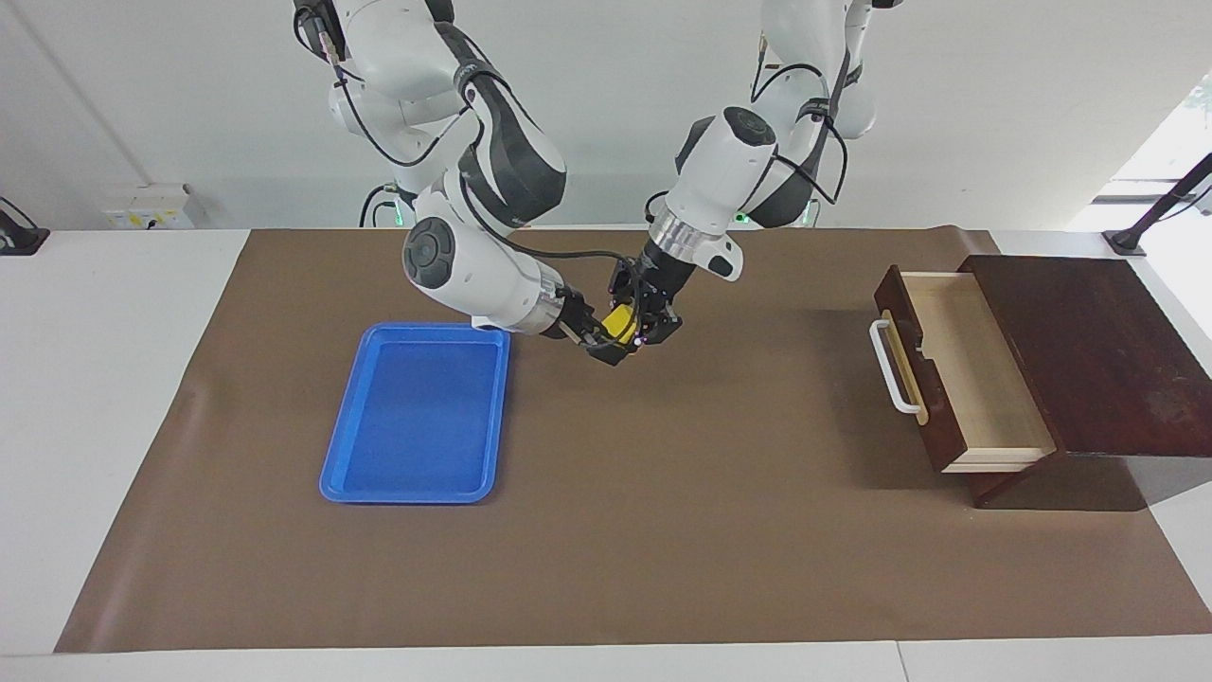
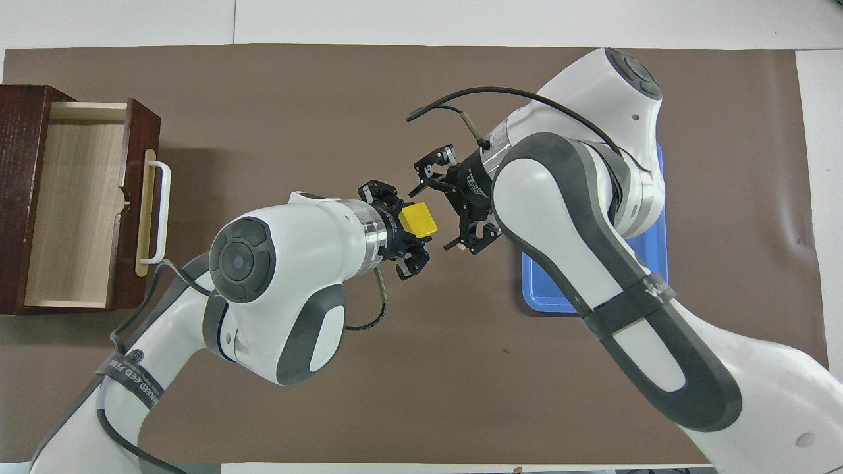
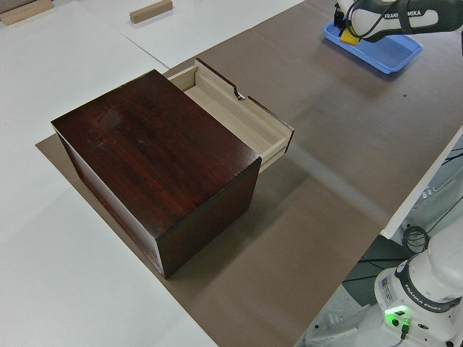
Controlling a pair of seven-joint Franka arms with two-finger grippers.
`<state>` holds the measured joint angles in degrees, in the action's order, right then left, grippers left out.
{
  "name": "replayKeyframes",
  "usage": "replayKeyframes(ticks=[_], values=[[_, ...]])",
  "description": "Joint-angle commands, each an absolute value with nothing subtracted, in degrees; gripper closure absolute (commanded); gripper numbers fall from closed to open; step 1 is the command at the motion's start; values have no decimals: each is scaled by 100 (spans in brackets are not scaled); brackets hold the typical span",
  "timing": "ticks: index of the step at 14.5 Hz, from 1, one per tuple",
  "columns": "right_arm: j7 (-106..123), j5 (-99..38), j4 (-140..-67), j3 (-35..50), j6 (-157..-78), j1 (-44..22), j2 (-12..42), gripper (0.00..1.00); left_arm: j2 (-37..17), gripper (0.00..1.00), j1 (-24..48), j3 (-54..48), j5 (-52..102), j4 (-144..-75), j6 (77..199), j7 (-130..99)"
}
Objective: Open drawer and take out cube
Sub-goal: 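Close the right gripper on the yellow cube held by the left gripper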
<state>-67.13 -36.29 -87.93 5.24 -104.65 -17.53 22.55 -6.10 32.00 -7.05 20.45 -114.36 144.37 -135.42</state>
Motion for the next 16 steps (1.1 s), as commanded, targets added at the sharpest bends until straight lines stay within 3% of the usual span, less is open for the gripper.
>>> replayKeyframes(ticks=[1,16], values=[[-6829,-3498,-8930,536,-10450,-1705,2127,0,-554,100,3278,-624,1925,-11549,14581,-13702],[-7137,-3516,-8982,554,-10687,-1784,2101,22,-571,100,3261,-624,1925,-11566,14687,-13711]])
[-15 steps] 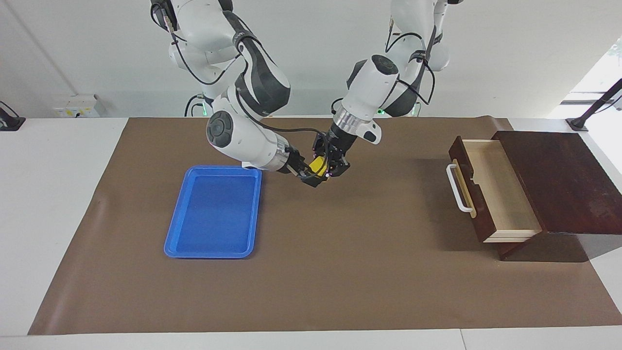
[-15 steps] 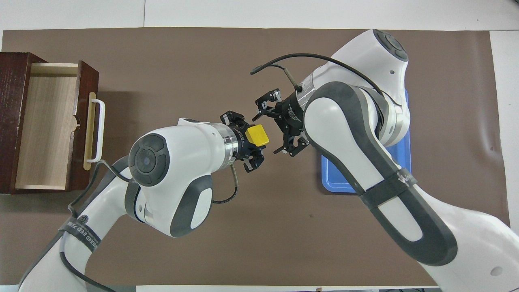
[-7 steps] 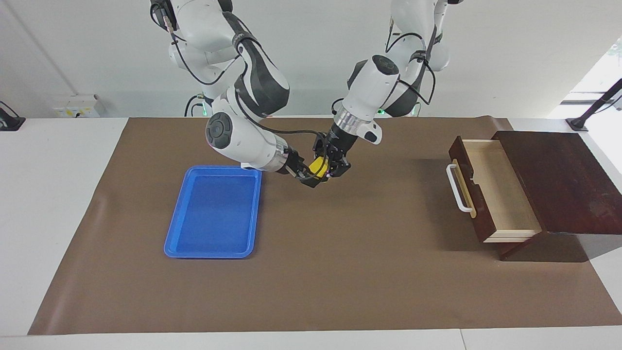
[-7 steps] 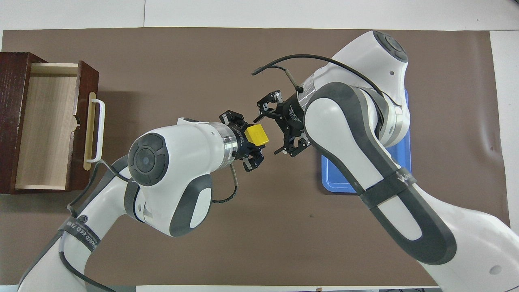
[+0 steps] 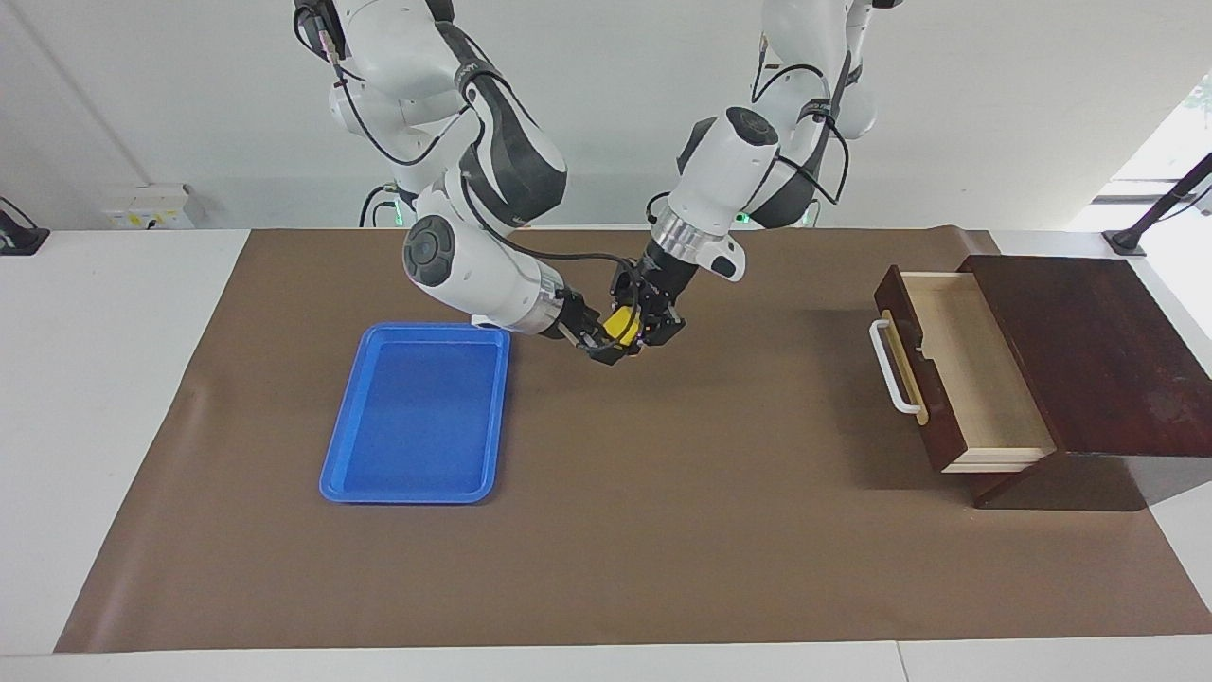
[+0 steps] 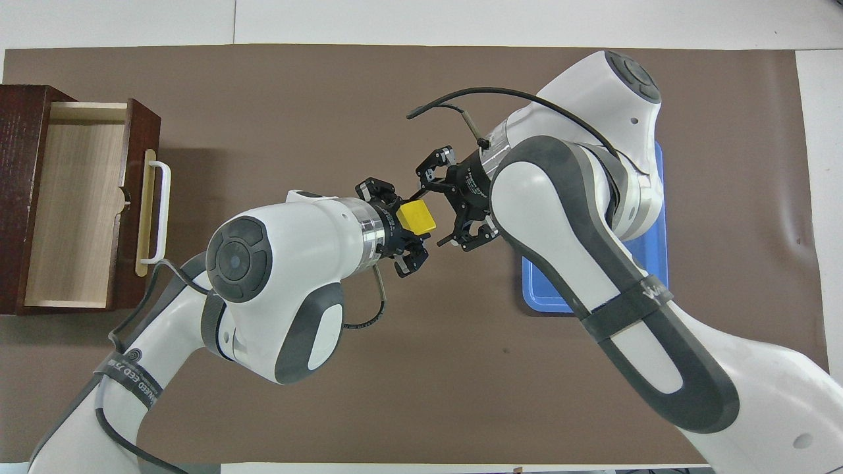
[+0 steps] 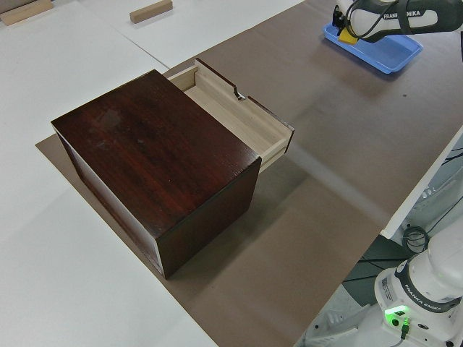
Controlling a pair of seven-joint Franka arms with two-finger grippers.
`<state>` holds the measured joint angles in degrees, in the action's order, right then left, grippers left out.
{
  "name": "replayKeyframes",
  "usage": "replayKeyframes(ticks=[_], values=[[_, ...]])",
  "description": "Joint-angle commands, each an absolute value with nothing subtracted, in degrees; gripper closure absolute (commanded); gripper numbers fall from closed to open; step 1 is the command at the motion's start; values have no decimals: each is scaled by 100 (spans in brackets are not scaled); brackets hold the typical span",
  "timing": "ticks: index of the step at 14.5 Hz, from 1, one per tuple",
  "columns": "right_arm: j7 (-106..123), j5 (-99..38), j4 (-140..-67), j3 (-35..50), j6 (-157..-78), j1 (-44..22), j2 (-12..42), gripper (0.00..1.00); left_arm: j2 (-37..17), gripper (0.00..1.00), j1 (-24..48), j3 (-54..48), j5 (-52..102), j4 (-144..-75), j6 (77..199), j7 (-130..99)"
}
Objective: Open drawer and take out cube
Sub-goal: 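Close the right gripper on the yellow cube held by the left gripper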
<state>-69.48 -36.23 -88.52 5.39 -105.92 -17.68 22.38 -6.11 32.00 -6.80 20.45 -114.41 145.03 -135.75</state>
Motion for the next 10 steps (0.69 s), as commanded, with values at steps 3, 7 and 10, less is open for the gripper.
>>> replayKeyframes(ticks=[3,7,10], values=[[-7146,-3516,-8974,554,-10688,-1793,2101,27,-571,100,3261,-624,1925,-11566,14687,-13711],[-7137,-3516,-8974,554,-10688,-1793,2101,59,-571,100,3261,-624,1925,-11575,14687,-13711],[-7137,-3516,-8965,554,-10688,-1784,2101,93,-571,100,3261,-624,1925,-11575,14687,-13711]])
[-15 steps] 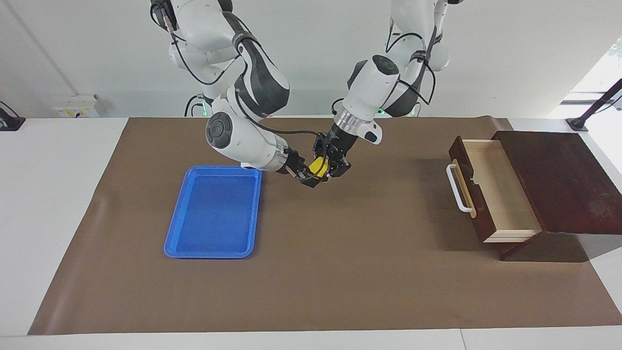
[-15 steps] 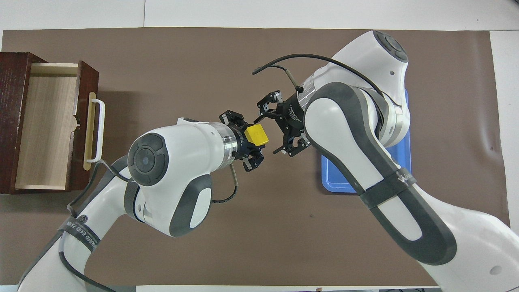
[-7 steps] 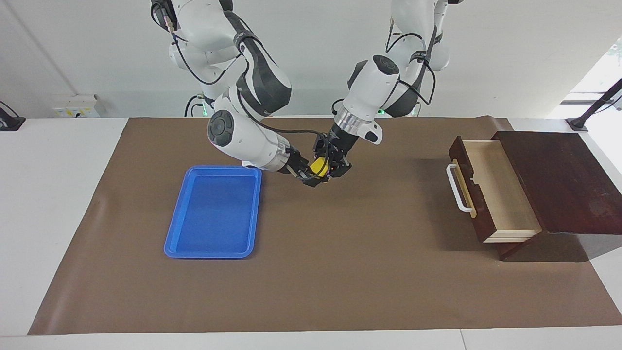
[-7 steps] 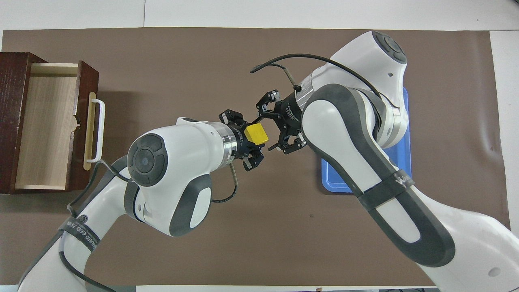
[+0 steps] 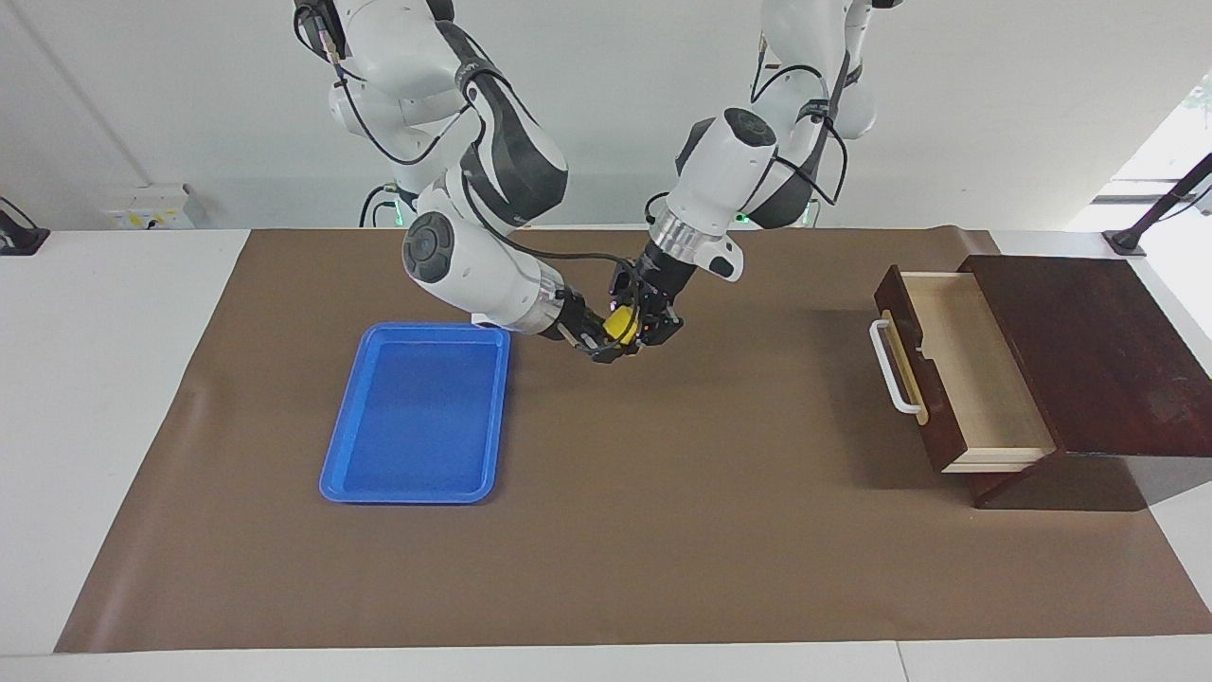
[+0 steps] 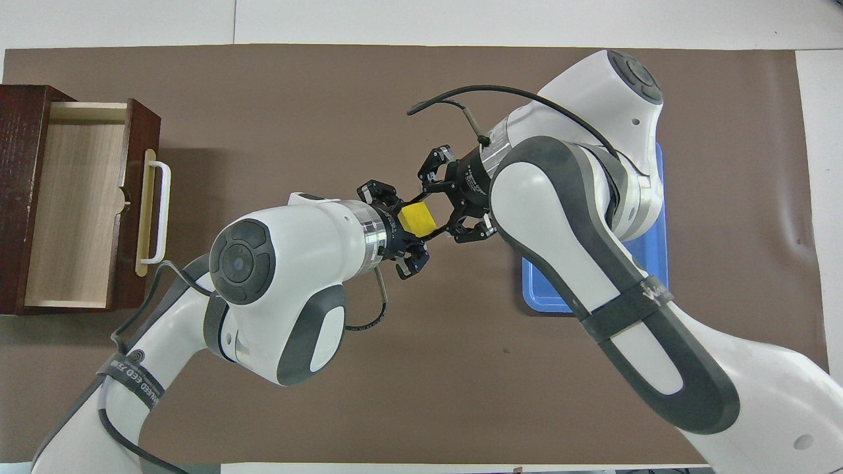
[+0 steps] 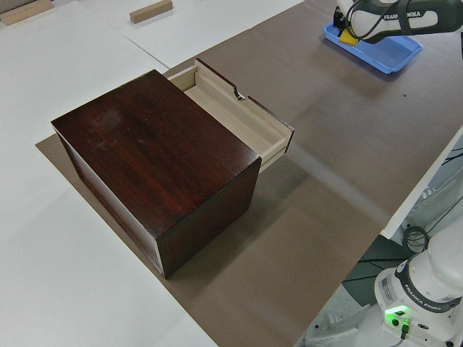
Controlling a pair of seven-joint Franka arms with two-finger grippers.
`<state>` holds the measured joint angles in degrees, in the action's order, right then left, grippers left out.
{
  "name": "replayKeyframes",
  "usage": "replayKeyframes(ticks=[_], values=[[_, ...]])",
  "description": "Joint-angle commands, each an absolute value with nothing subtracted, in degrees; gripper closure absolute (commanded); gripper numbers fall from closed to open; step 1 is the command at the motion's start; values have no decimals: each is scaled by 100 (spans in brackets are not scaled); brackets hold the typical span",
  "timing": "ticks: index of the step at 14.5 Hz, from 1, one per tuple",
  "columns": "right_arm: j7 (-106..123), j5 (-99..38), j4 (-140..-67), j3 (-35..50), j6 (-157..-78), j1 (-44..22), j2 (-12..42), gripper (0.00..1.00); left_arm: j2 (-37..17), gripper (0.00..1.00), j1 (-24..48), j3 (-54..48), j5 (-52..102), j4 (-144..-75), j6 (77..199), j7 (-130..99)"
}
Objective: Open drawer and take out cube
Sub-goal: 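Open the left gripper while the right gripper pulls the cube away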
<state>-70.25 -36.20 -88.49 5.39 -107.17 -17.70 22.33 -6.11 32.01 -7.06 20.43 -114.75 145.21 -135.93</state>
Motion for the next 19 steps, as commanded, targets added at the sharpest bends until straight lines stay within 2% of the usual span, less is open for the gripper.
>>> replayKeyframes(ticks=[1,19], values=[[-7137,-3516,-8965,554,-10688,-1784,2101,100,-571,100,3261,-624,1925,-11575,14687,-13711],[-7154,-3621,-8895,554,-10679,-1696,2118,100,-571,100,3261,-624,1925,-11575,14704,-13711]])
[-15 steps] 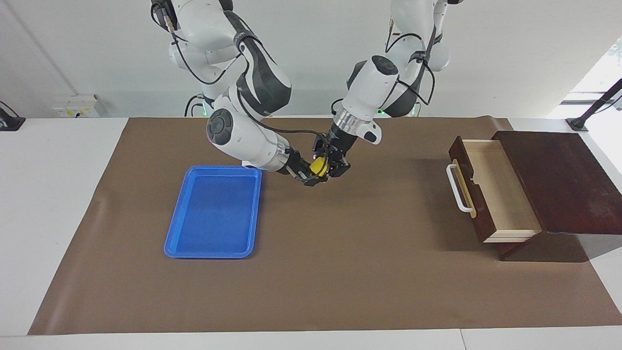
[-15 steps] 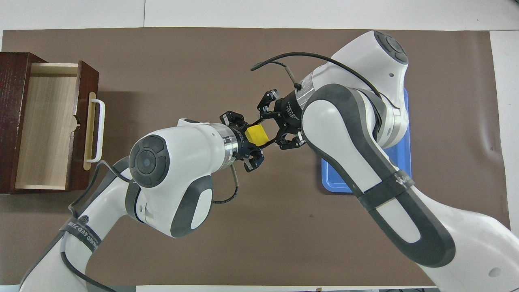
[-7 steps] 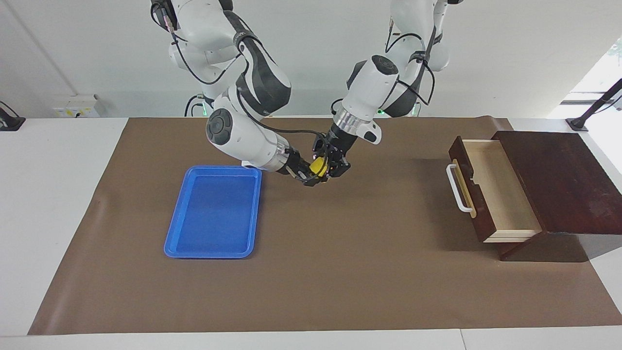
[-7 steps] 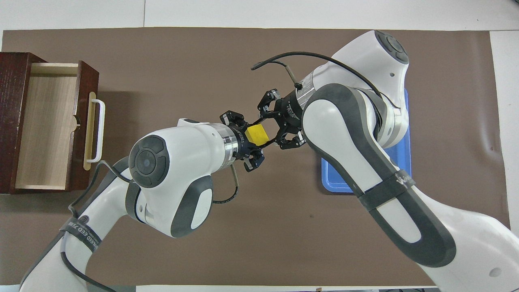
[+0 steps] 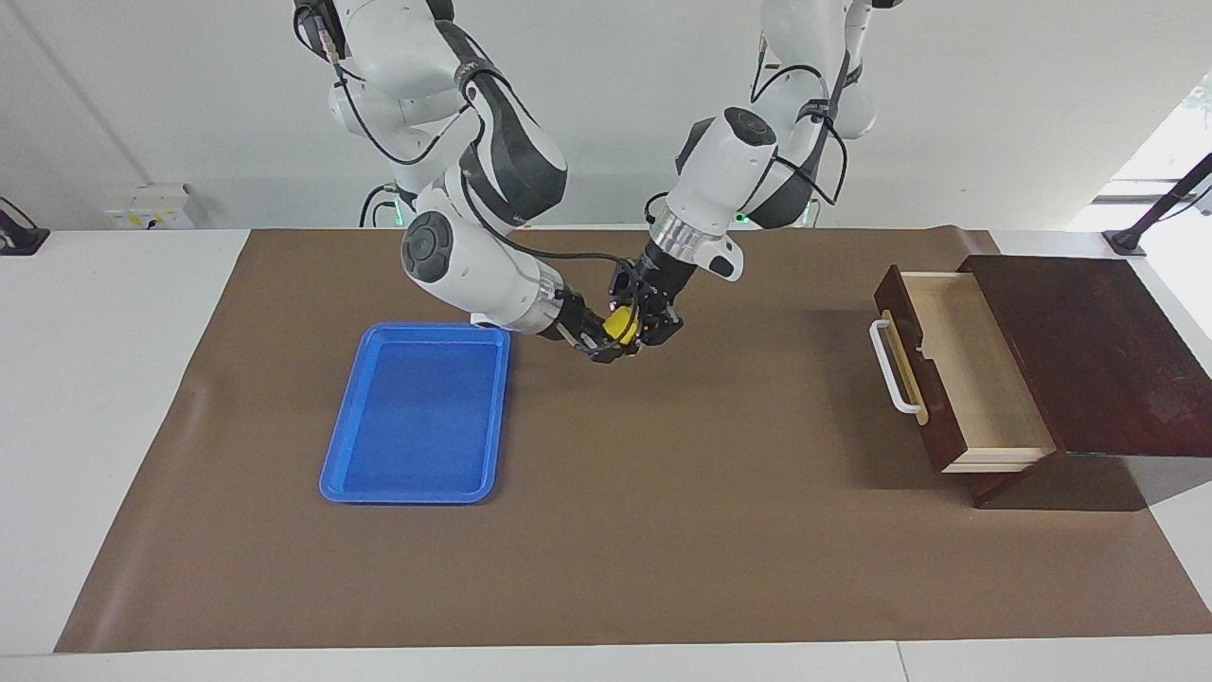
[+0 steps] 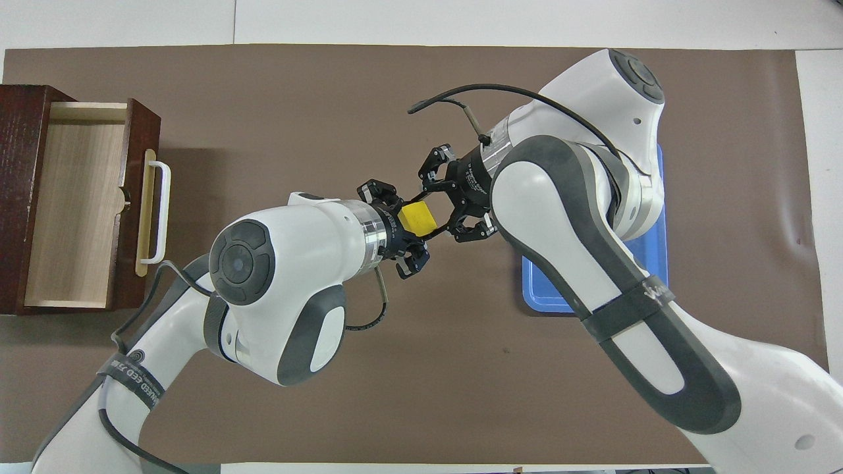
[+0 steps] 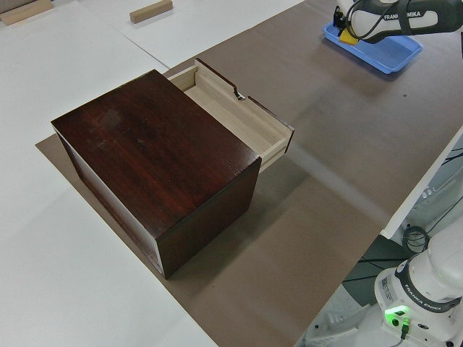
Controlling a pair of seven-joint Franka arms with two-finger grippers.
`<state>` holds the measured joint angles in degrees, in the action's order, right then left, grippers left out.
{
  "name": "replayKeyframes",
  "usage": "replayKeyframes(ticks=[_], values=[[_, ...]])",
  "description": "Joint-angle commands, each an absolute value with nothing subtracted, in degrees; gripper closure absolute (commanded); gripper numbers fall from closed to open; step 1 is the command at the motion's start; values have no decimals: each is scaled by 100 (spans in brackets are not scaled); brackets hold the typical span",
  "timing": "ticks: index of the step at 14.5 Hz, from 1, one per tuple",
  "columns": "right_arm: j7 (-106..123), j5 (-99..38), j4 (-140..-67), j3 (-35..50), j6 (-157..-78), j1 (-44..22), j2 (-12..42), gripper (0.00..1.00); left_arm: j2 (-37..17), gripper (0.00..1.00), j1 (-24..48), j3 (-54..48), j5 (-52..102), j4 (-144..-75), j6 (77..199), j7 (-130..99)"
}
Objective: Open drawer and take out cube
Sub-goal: 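Open the left gripper while the right gripper pulls the cube away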
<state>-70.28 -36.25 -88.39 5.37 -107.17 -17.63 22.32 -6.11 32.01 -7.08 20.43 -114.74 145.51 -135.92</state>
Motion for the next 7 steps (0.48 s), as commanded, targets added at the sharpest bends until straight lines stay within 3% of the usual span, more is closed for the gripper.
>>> replayKeyframes(ticks=[1,2,4,7], values=[[-7154,-3621,-8895,554,-10670,-1679,2118,100,-554,100,3252,-624,1916,-11575,14704,-13702],[-7154,-3621,-8895,554,-10670,-1679,2118,100,-554,73,3252,-624,1916,-11584,14695,-13693],[-7146,-3621,-8895,554,-10670,-1670,2118,100,-554,0,3252,-624,1907,-11584,14669,-13676],[-7146,-3630,-8895,554,-10670,-1670,2118,100,-554,0,3252,-624,1907,-11584,14651,-13667]])
